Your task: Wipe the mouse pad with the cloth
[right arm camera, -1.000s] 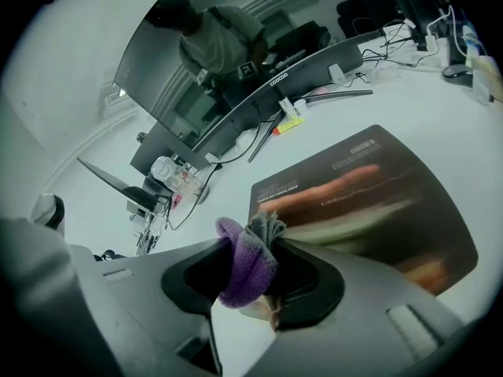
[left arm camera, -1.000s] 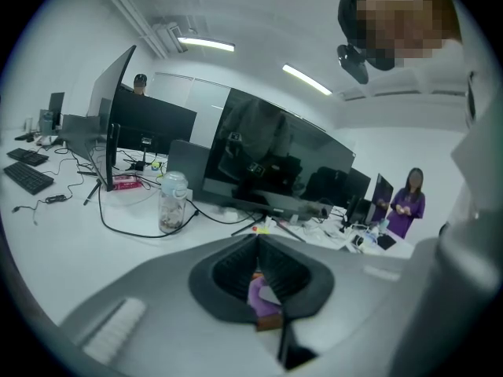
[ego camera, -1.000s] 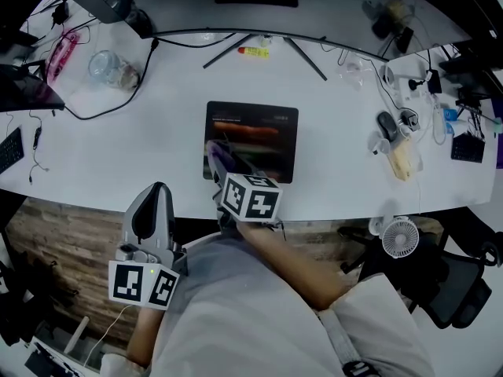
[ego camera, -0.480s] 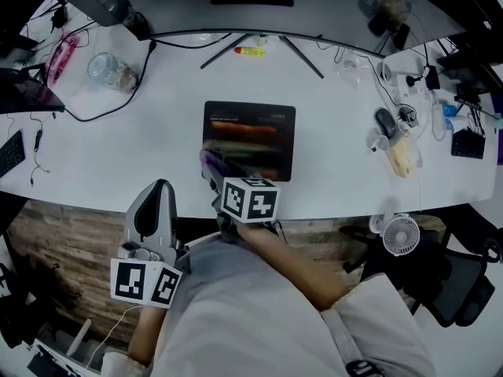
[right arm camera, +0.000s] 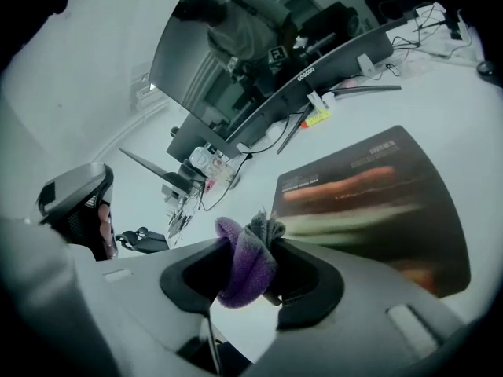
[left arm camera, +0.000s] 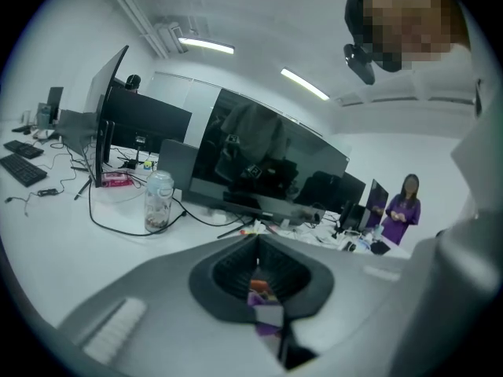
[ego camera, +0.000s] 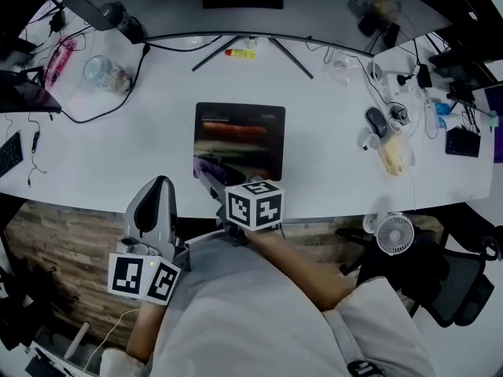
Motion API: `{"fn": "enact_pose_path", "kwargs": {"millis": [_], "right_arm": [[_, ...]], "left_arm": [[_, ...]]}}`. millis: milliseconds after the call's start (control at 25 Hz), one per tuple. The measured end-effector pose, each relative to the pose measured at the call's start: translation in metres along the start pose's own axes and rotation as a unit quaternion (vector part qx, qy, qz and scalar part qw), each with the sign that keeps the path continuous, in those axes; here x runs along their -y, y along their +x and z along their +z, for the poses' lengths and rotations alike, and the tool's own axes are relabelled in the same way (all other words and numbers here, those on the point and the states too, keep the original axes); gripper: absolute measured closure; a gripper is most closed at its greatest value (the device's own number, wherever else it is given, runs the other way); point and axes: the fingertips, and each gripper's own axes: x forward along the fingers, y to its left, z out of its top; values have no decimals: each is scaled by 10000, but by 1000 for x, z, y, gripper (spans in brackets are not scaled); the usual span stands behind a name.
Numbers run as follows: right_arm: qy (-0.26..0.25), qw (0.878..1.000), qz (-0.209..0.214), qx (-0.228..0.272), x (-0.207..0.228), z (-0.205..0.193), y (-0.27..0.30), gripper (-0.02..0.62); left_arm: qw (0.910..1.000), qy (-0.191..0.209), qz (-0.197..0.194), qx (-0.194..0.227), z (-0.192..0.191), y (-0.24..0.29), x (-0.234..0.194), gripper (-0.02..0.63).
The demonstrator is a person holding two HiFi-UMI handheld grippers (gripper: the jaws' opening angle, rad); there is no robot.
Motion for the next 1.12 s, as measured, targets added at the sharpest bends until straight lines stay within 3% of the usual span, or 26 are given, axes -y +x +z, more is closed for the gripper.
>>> {"fn": "enact_pose_path", "kwargs": {"millis": [120,320,840,1120], "right_arm": [[-317,9995,24,92,-2,9,-15,431],[-721,9968,-18,343,3,28,-47,431],[-1288,9841,-233,1203,18,62,-154,431],[-1543,9744,-379,1592,18,76,-206,431]], "left_arm": [[9999,-122,-70,-1,2,1,7,606],[9999,-3,-93,-49,1,2,18,606],[9981,520,-340,48,-1,5,58,606],[9971,578,-461,167,2,-1,71,606]]}}
